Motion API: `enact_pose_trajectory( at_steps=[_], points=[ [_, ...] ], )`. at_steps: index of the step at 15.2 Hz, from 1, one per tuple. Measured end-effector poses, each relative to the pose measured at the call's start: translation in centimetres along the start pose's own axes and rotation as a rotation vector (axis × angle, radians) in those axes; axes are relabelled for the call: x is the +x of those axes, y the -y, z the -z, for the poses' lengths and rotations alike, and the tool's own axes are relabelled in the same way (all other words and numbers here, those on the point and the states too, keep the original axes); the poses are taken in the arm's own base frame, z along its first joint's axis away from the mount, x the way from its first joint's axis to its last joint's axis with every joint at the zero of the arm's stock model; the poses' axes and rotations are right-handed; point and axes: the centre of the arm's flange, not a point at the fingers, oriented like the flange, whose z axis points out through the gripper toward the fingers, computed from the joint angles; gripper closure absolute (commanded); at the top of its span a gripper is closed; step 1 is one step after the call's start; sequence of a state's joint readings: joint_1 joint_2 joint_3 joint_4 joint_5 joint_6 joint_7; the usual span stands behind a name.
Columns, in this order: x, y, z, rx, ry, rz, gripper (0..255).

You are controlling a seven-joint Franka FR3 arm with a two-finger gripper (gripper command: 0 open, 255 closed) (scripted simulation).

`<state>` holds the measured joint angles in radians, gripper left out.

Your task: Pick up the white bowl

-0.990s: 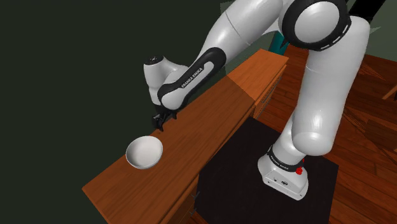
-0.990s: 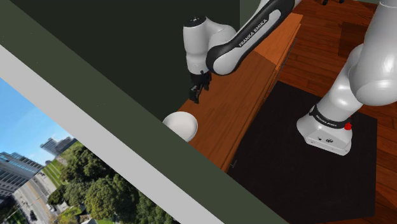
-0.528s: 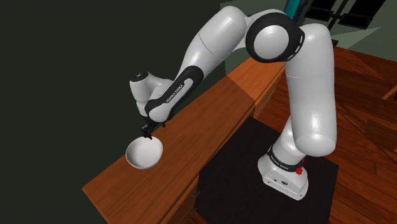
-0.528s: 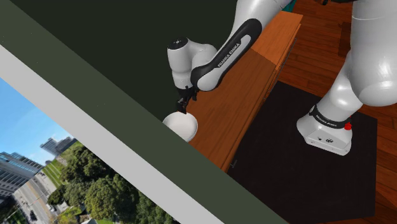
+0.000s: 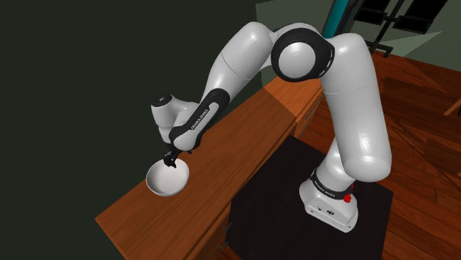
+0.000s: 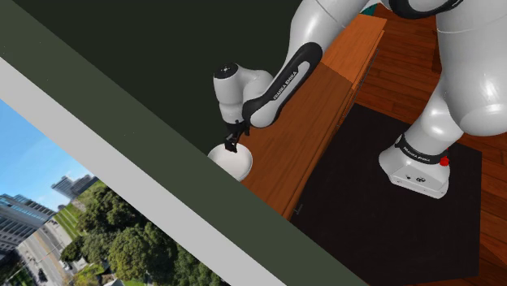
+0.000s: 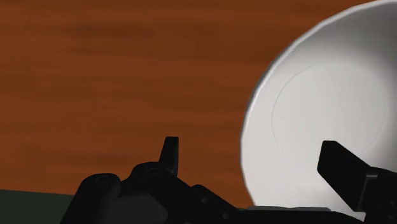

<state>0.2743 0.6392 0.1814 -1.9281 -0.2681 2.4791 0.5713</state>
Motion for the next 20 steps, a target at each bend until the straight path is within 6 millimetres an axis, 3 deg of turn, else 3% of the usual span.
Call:
enact_pose_trajectory(
  at_steps=[1,11,20],
  points=[
    [0.0,0.0,-0.2,0.0,0.0,0.0,255],
    [0.0,0.0,-0.3,0.0,-0.001,0.0,255],
    [-0.2,-0.3,3.8,0.0,-0.001,0.0,255]
  ],
)
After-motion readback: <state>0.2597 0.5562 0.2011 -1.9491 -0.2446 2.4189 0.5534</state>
